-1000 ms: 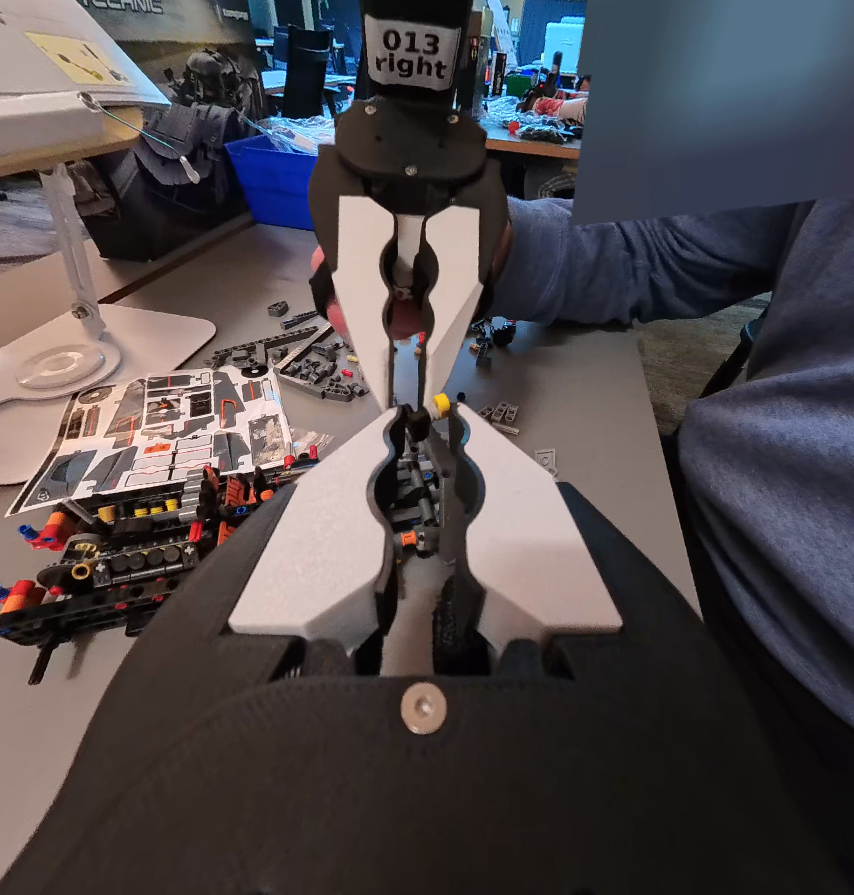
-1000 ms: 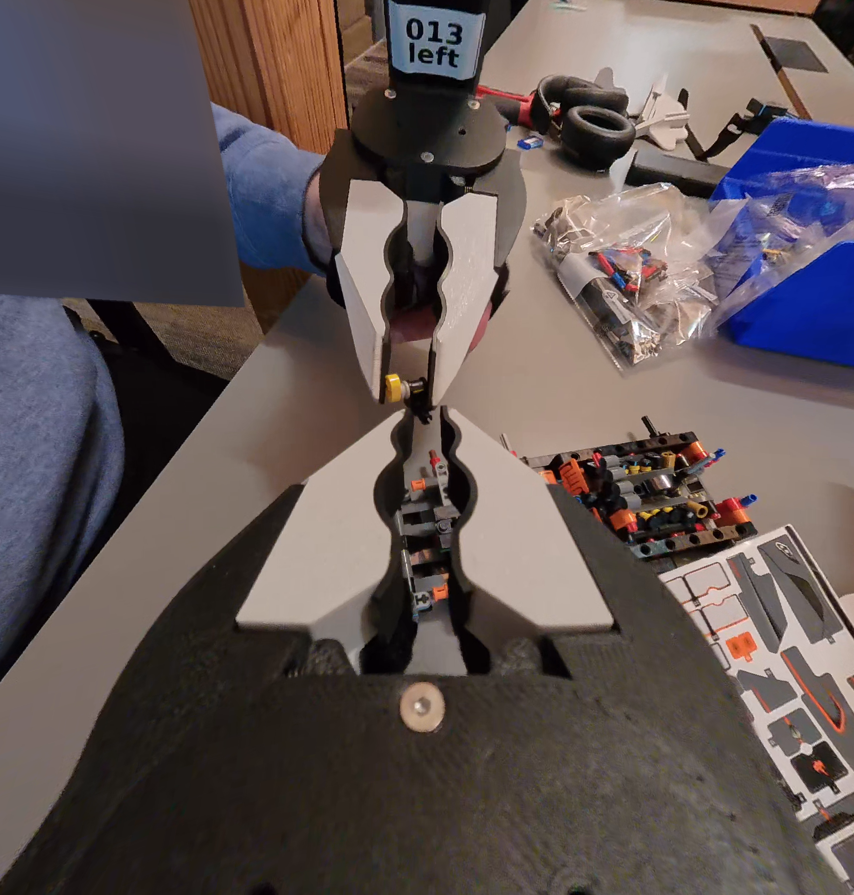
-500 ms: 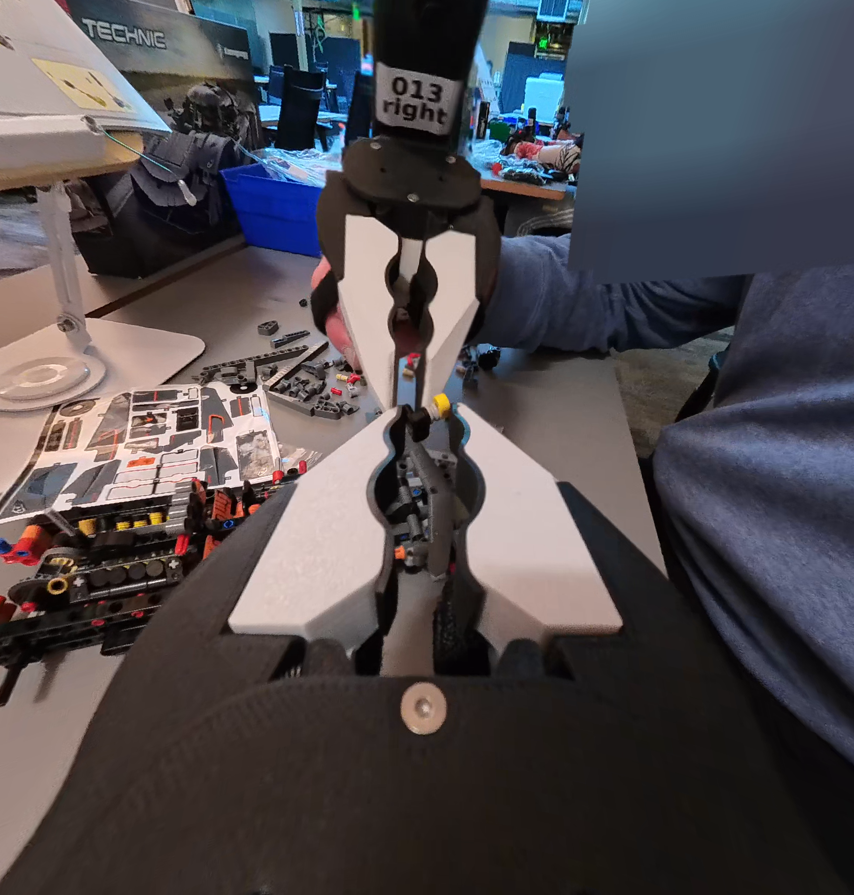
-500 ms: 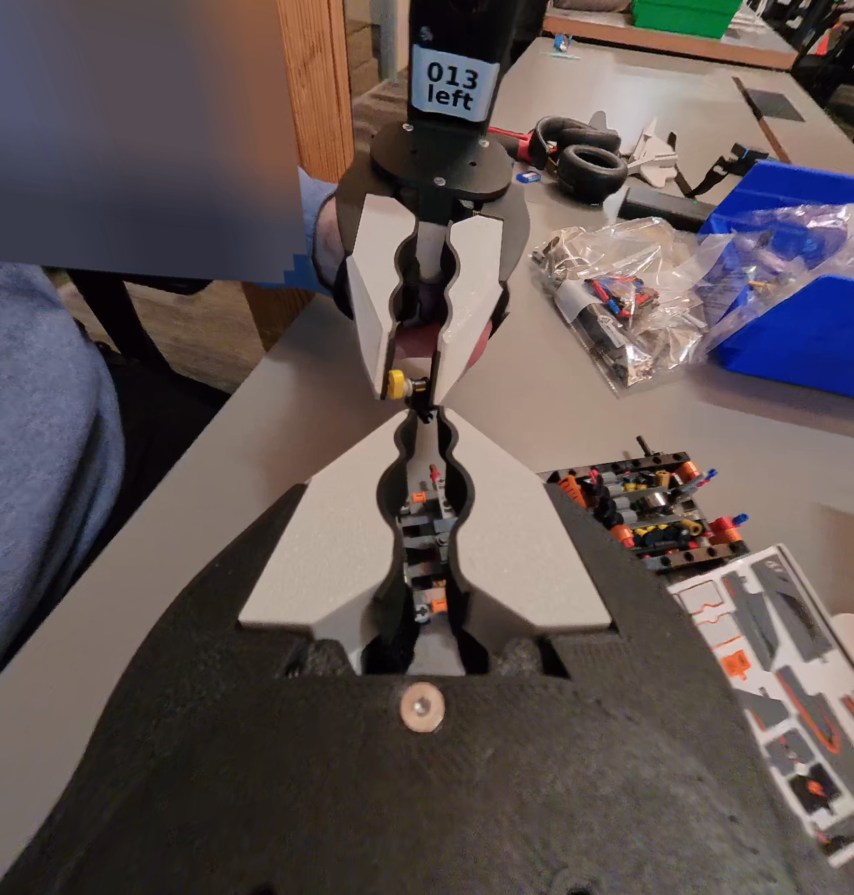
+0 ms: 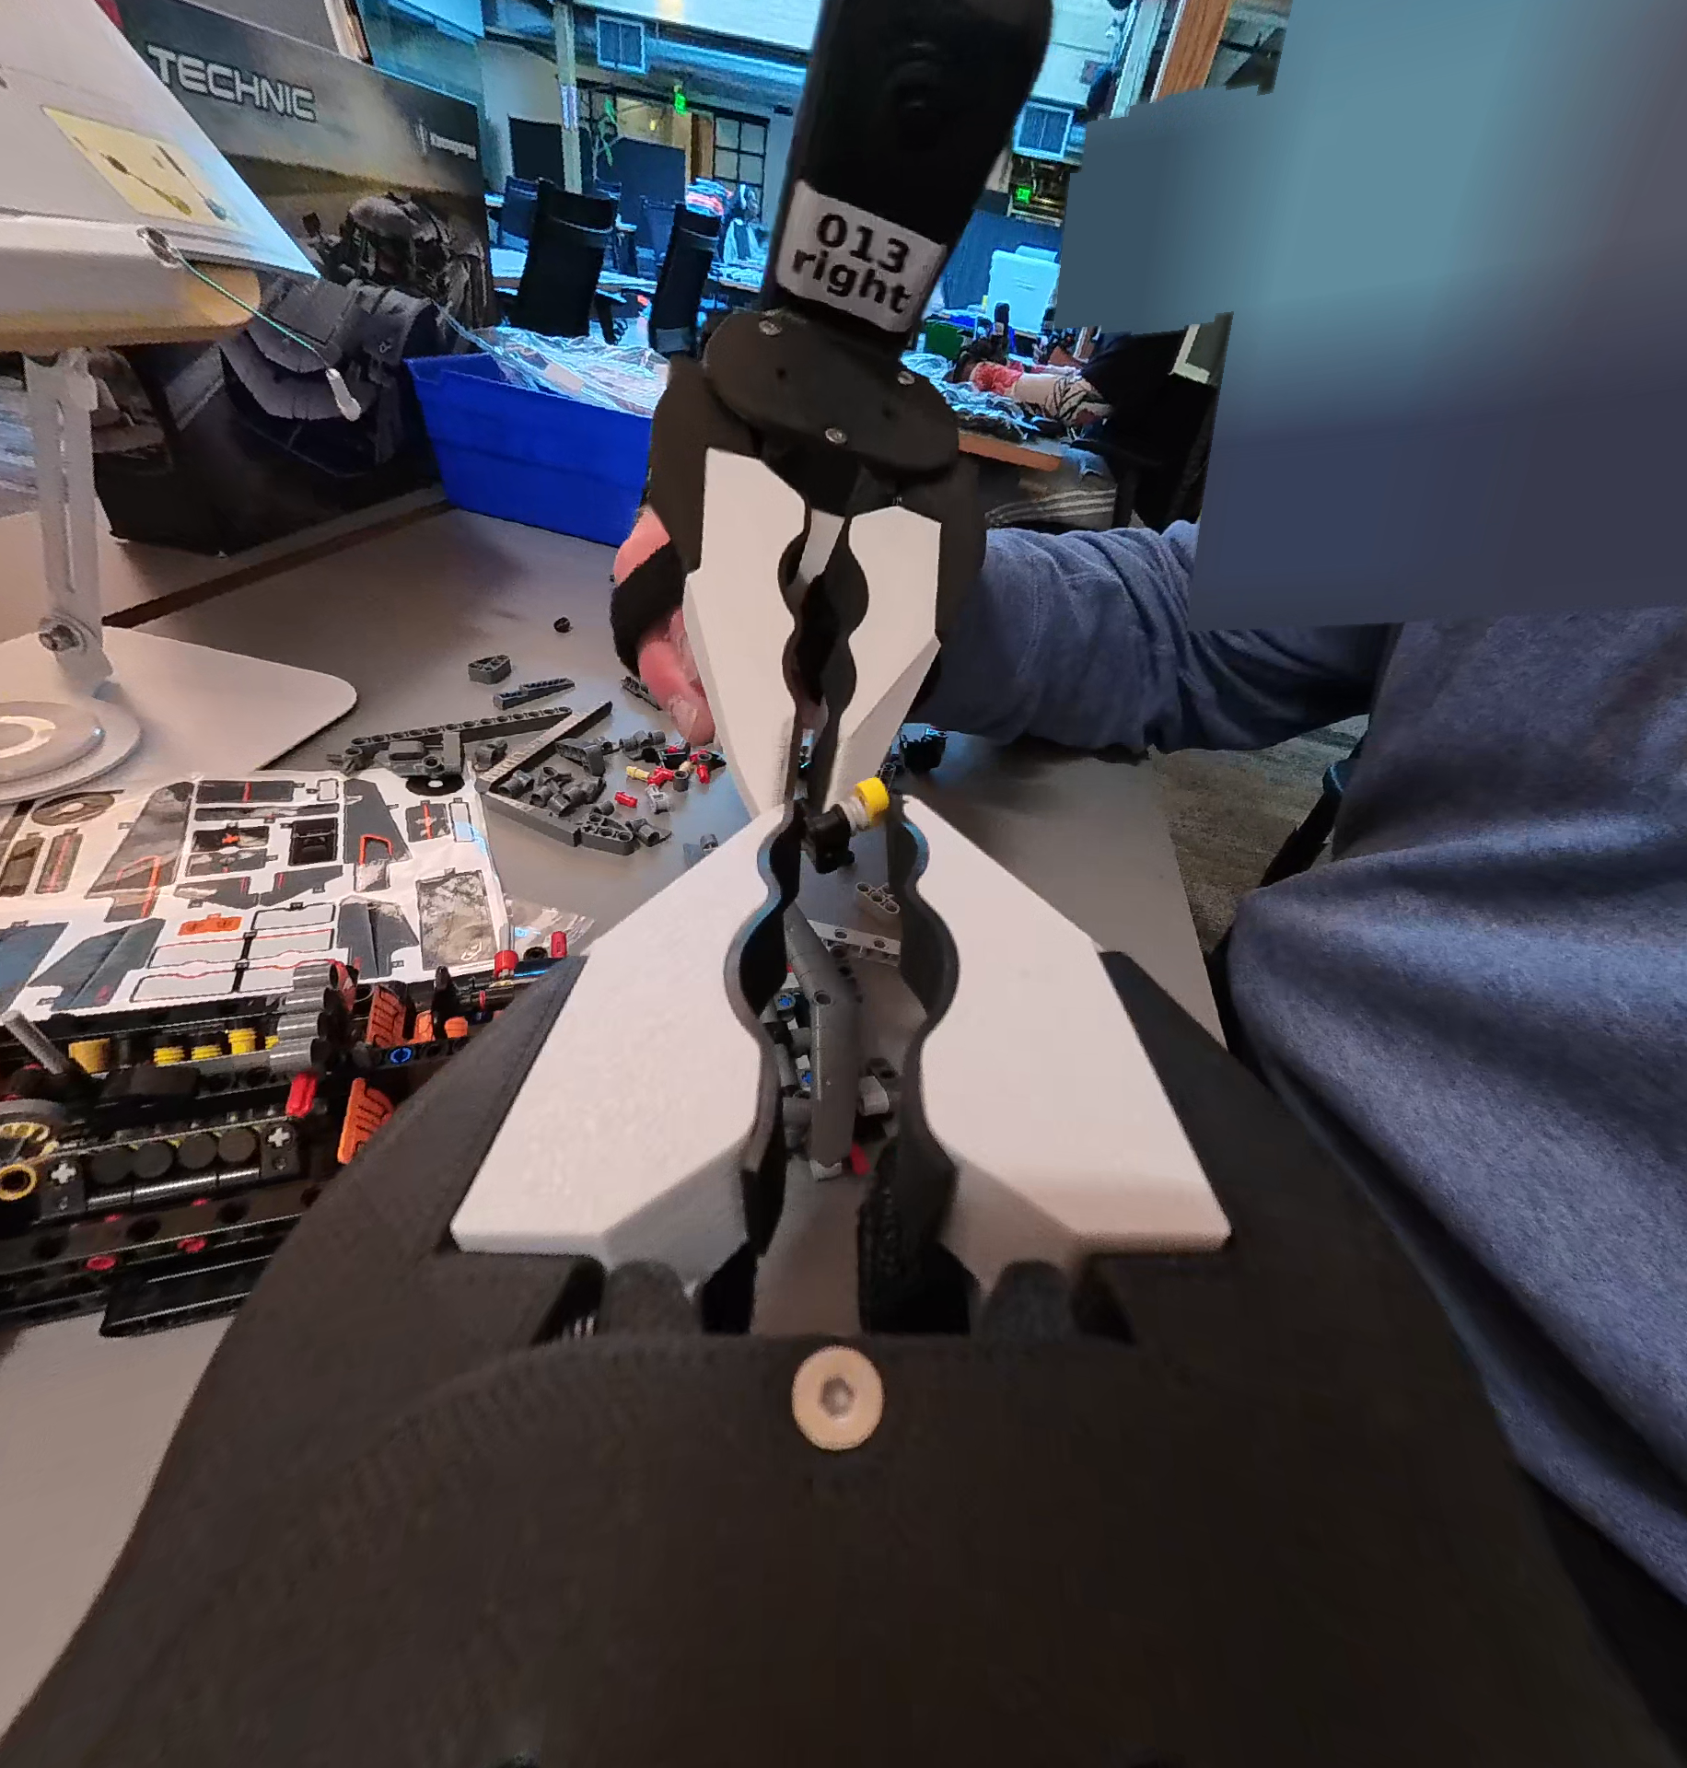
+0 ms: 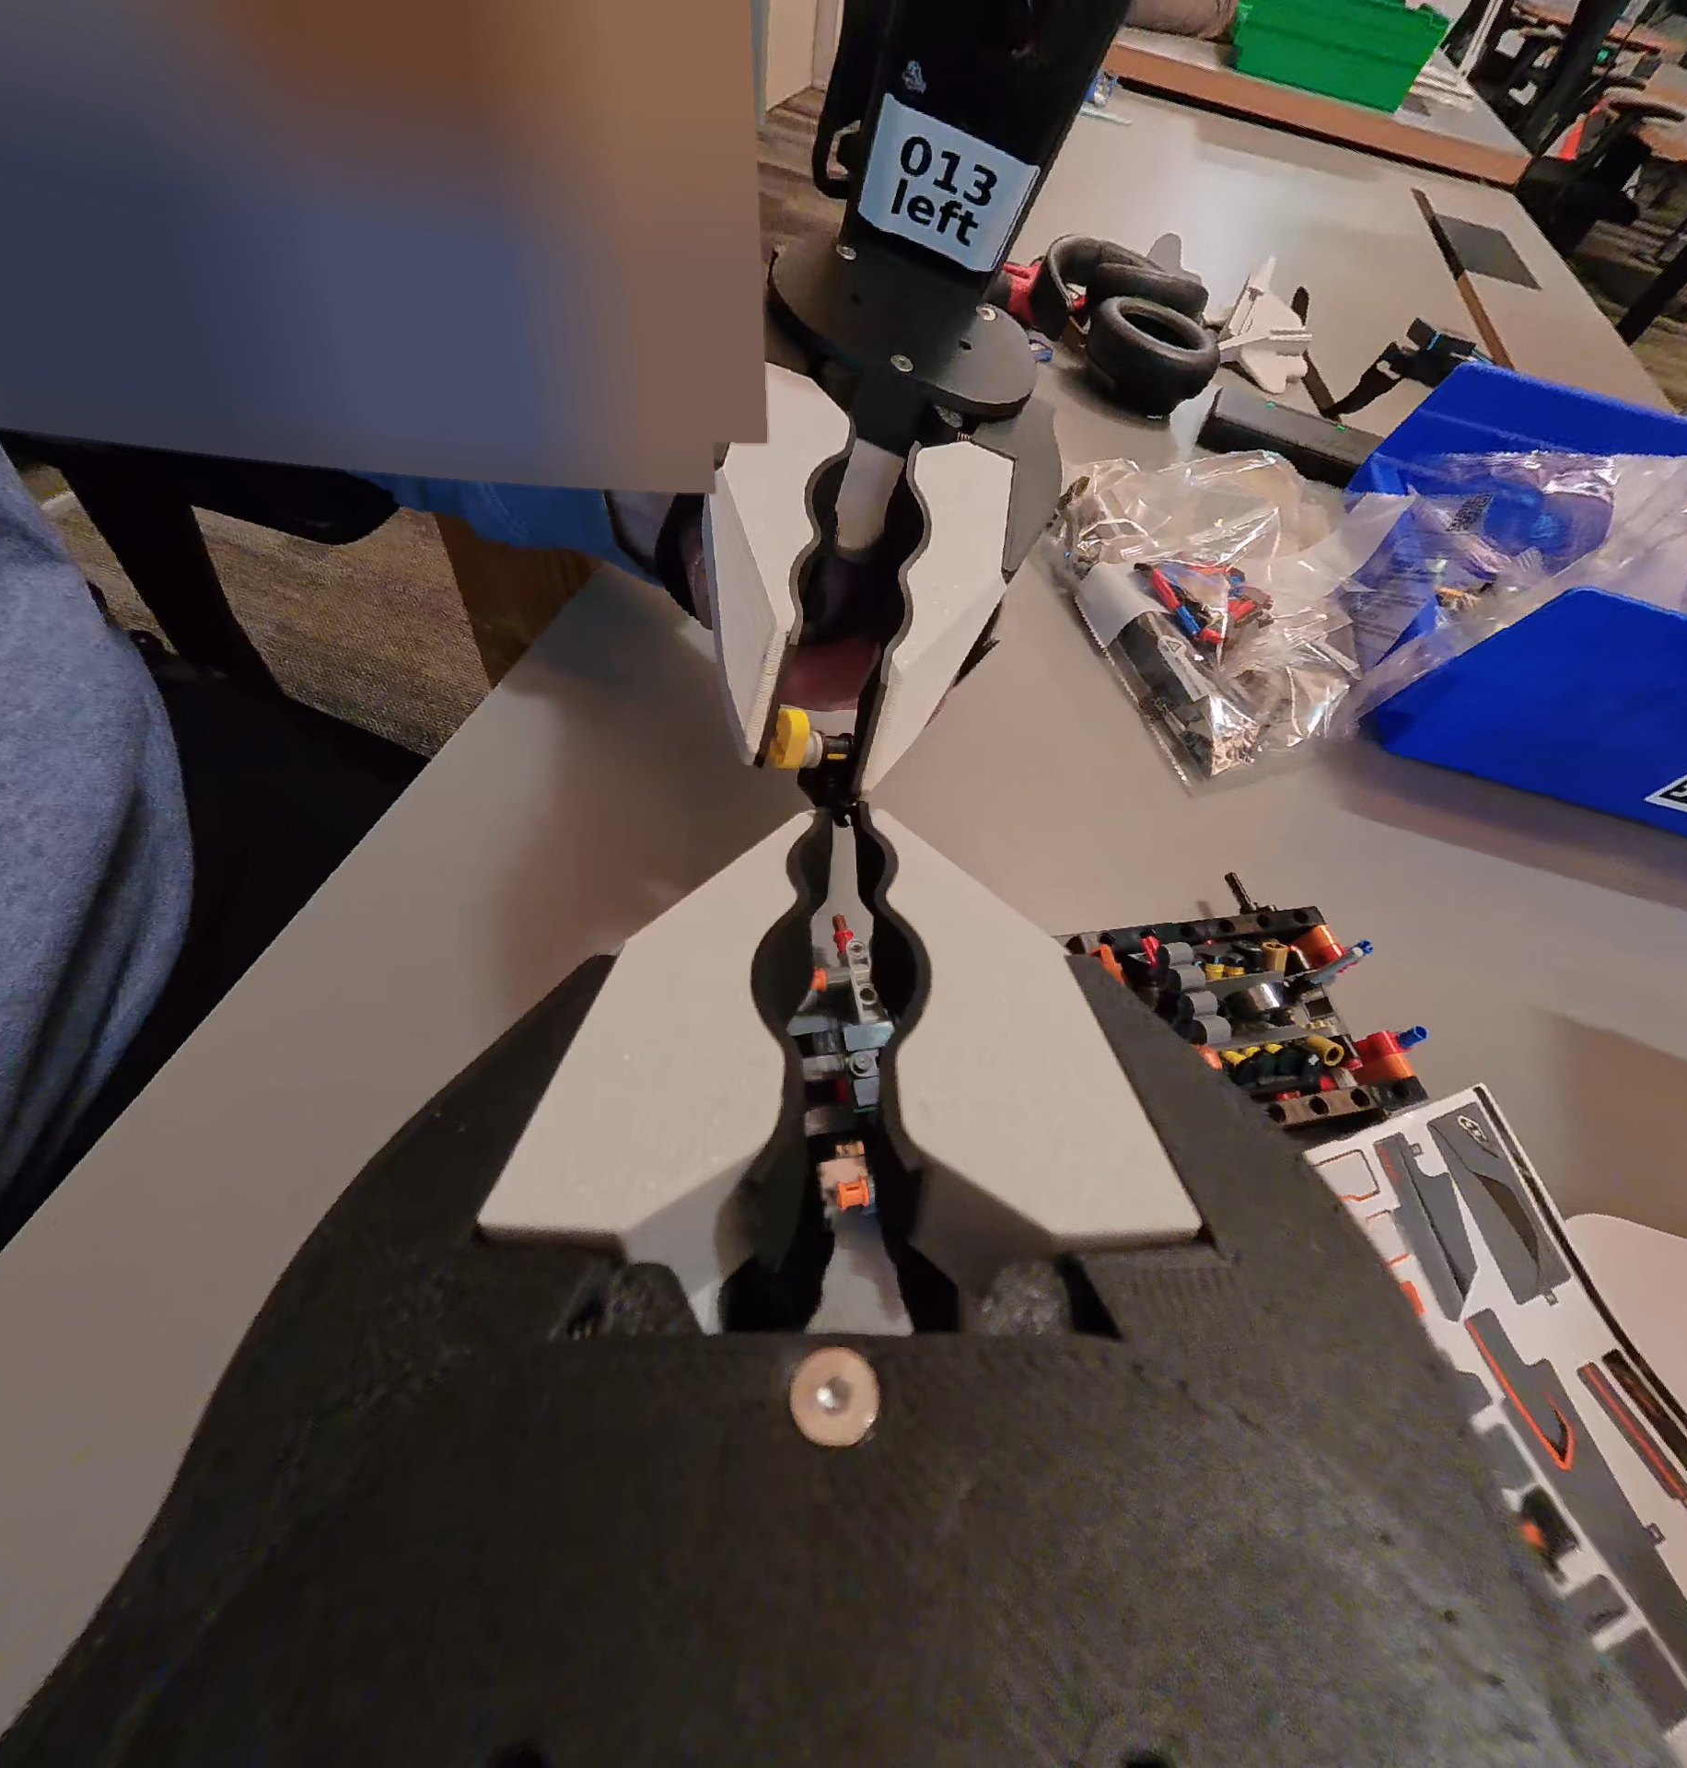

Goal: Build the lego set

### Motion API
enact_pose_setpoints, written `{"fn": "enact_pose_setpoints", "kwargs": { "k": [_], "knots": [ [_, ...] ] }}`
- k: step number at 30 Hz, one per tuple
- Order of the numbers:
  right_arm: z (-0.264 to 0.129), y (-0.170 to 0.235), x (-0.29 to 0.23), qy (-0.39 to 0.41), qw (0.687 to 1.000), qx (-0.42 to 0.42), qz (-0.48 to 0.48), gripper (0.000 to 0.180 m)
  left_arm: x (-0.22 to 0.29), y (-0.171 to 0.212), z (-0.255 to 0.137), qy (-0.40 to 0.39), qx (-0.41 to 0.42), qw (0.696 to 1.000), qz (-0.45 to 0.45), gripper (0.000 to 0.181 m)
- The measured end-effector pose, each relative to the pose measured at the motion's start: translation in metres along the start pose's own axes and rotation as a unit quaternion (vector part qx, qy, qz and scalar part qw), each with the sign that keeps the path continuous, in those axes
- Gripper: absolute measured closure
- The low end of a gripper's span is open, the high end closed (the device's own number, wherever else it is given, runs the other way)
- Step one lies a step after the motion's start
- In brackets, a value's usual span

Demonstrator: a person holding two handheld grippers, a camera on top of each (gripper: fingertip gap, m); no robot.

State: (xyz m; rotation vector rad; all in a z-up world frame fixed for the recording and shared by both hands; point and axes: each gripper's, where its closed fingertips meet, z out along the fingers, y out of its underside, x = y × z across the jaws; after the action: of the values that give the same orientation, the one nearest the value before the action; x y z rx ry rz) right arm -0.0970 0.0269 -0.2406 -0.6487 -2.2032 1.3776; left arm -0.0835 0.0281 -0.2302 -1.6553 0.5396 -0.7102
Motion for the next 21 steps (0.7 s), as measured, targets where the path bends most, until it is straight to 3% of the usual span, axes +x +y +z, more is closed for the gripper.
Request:
{"fn": "enact_pose_setpoints", "kwargs": {
  "k": [21],
  "knots": [
    [-0.006, -0.01, -0.014, -0.15, 0.967, 0.082, 0.189, 0.179, 0.012, 0.0, 0.003, -0.048, -0.097, 0.978, 0.179, 0.165]
  ]
}}
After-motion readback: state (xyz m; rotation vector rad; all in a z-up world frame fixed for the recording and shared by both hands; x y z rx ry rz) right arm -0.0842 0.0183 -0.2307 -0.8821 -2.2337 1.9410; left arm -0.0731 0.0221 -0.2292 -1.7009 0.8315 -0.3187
